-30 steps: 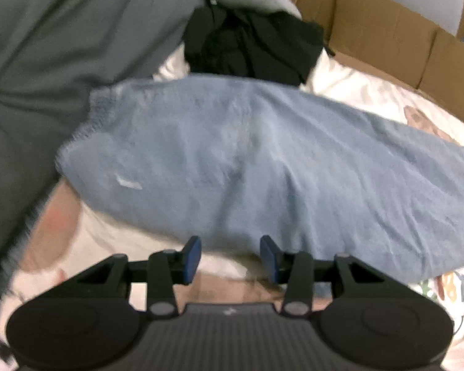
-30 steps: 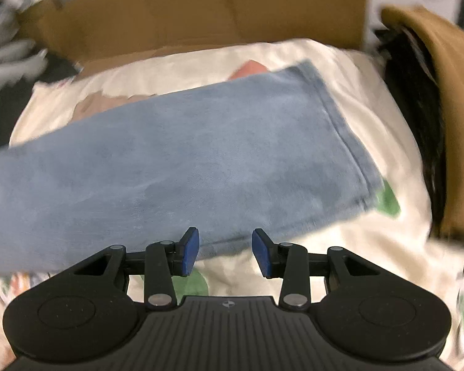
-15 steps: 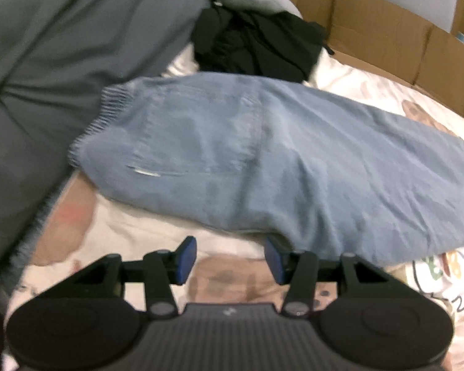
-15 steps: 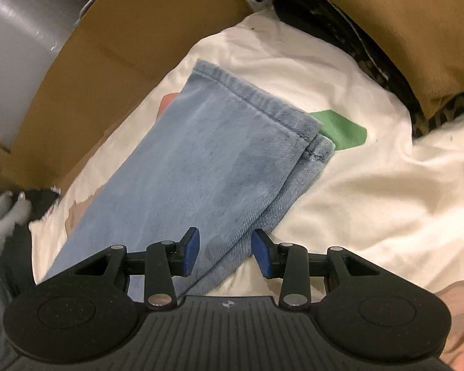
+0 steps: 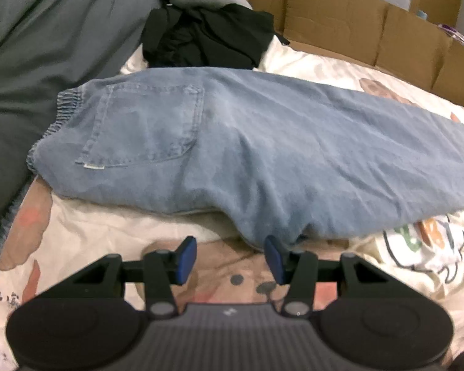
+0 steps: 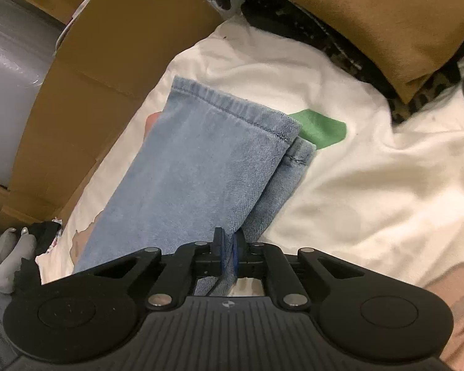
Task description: Fold clothes
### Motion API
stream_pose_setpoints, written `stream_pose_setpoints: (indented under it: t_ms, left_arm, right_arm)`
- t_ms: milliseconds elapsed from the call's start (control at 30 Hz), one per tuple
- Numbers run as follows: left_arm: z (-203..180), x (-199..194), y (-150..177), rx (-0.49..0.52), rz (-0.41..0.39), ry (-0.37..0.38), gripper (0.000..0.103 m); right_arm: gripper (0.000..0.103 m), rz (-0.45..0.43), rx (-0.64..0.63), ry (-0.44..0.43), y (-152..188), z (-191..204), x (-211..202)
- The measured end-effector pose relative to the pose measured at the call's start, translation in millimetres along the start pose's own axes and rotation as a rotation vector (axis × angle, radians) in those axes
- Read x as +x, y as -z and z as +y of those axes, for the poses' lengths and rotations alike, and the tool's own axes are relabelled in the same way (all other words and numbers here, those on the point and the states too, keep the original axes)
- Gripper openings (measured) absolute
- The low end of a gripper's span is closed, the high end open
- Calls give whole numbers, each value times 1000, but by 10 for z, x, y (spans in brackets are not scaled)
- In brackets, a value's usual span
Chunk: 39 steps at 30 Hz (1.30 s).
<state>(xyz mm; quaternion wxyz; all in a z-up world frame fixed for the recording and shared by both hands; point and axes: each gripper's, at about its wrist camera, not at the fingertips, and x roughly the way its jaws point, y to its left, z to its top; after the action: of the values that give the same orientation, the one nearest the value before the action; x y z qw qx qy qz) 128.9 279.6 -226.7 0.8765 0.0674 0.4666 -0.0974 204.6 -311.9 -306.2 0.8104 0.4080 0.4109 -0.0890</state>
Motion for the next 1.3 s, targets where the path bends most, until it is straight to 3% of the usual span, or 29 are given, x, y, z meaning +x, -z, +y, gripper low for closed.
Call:
stream_pose_setpoints:
  t_ms: [400, 700, 900, 967, 1033, 1300]
  left_arm:
    - [-191, 47, 90, 18, 8, 52, 51]
    - [-297, 190, 85, 9, 15, 87, 51]
    - [-395, 303, 95, -4, -5, 89, 51]
    - [-406, 314, 69, -12, -12, 80, 50]
    - [-385, 279, 18, -33, -25, 74, 50]
    - [-413, 146, -288, -18, -111, 49, 50]
  right_arm:
    - [0, -38, -28, 32, 1, 143, -224]
    - [3, 19, -62, 56, 84, 85, -66]
    - [6, 101, -118, -16, 440, 301, -151]
    - [14, 146, -157, -50, 606, 411, -158]
    - [22, 188, -207, -73, 756, 560, -142]
    - [24, 302, -495, -235, 1272, 1305, -121]
